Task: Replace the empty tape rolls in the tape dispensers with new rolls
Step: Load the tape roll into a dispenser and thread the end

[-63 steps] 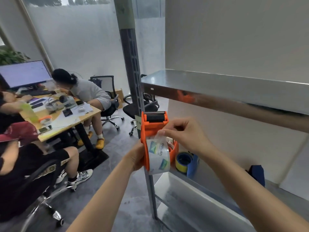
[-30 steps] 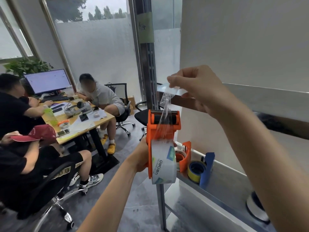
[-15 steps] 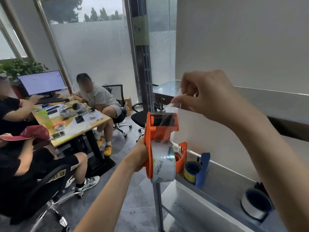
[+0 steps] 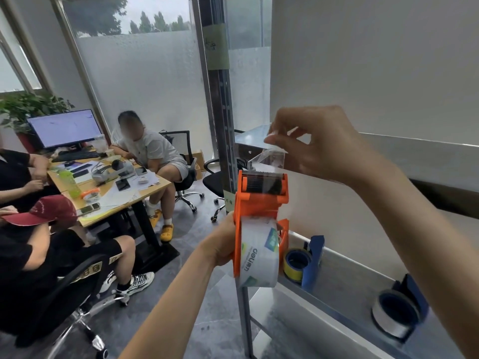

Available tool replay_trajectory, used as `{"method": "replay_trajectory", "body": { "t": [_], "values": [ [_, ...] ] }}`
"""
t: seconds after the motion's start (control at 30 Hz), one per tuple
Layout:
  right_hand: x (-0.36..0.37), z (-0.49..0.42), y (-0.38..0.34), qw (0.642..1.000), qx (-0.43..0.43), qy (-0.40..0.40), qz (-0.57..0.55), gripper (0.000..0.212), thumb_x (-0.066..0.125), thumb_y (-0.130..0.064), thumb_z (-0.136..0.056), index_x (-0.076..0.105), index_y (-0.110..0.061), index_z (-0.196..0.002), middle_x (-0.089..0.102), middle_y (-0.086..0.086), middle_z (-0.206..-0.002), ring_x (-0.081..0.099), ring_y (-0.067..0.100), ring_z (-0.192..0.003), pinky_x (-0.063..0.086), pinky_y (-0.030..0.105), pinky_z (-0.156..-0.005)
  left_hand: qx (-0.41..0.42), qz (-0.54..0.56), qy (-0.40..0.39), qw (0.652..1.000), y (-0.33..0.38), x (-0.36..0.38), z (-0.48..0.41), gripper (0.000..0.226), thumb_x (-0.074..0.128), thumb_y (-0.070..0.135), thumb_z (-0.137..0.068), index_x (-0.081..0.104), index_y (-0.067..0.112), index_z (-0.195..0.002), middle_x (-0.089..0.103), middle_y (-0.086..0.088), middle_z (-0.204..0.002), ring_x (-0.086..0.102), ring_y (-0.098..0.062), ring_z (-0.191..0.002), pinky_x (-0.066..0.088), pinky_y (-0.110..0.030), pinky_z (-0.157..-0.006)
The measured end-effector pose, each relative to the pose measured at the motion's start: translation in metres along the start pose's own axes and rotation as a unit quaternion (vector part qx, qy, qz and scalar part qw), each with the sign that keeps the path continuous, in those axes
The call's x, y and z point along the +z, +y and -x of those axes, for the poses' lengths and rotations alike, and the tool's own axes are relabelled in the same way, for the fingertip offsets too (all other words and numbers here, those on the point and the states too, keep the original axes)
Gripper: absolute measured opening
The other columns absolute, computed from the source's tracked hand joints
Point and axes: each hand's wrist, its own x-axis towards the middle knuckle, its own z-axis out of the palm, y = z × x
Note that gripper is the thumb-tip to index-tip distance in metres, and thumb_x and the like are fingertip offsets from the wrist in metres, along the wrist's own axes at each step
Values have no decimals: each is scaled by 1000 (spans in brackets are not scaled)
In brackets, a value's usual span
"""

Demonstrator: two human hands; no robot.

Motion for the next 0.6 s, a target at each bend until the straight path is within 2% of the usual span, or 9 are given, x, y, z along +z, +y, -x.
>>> {"method": "replay_trajectory", "body": {
  "t": [0.1, 0.2, 0.3, 0.37, 0.43, 0.5, 0.57, 0.6],
  "values": [
    [8, 0, 5, 999, 37, 15, -33, 22, 65, -23, -91, 56, -8, -78, 64, 2, -67, 58, 17, -67, 42, 14, -60, 0, 7, -15, 1000, 4, 8, 1, 26, 44, 35, -86, 62, 17, -83, 70, 1, -68, 67, -9, -57, 53, -21, -57],
    [16, 0, 10, 984, 102, 17, -144, 23, 65, -16, -90, 50, -14, -73, 65, -4, -59, 66, 10, -57, 44, 16, -54, -2, 25, -34, 999, 8, 14, 0, 24, 44, 22, -91, 58, 14, -73, 65, 4, -52, 62, -6, -45, 50, -16, -47],
    [22, -2, 15, 962, 148, 24, -228, 29, 64, -13, -90, 46, -16, -68, 60, -2, -53, 59, 11, -47, 43, 19, -50, 9, 32, -55, 998, 12, 23, 0, 43, 36, 13, -97, 61, 15, -62, 64, 3, -48, 61, -5, -42, 48, -15, -44],
    [26, -5, 19, 950, 169, 11, -263, 31, 63, -13, -91, 45, -17, -66, 57, -2, -51, 52, 13, -44, 41, 21, -48, -11, 51, -56, 997, 17, 26, 3, 52, 34, 13, -98, 62, 16, -55, 62, 2, -45, 59, -5, -39, 48, -15, -42],
    [31, -6, 23, 932, 201, -6, -301, 30, 63, -12, -91, 46, -16, -67, 58, 0, -53, 50, 15, -46, 40, 23, -47, -8, 42, -65, 997, 18, 25, 2, 42, 34, 17, -99, 61, 11, -68, 66, 1, -52, 63, -7, -46, 50, -16, -47],
    [36, -3, 26, 907, 235, -20, -348, 27, 64, -12, -91, 48, -13, -69, 61, 2, -56, 52, 16, -49, 42, 24, -48, -10, 57, -76, 995, 17, 20, -1, 27, 42, 24, -97, 61, 7, -87, 71, -4, -71, 69, -10, -62, 54, -20, -58],
    [39, 2, 28, 883, 262, -37, -389, 25, 65, -12, -90, 51, -13, -69, 63, 1, -60, 56, 15, -55, 46, 25, -53, -4, 57, -49, 997, 19, 19, -1, 22, 46, 25, -92, 59, 7, -90, 69, -5, -78, 69, -9, -65, 54, -20, -60],
    [41, 4, 29, 870, 274, -44, -408, 25, 65, -12, -89, 51, -14, -68, 63, 1, -62, 57, 16, -57, 47, 26, -55, -5, 67, -64, 996, 19, 18, -3, 24, 47, 27, -89, 59, 7, -93, 69, -5, -80, 70, -11, -69, 55, -22, -62]
  ]
}}
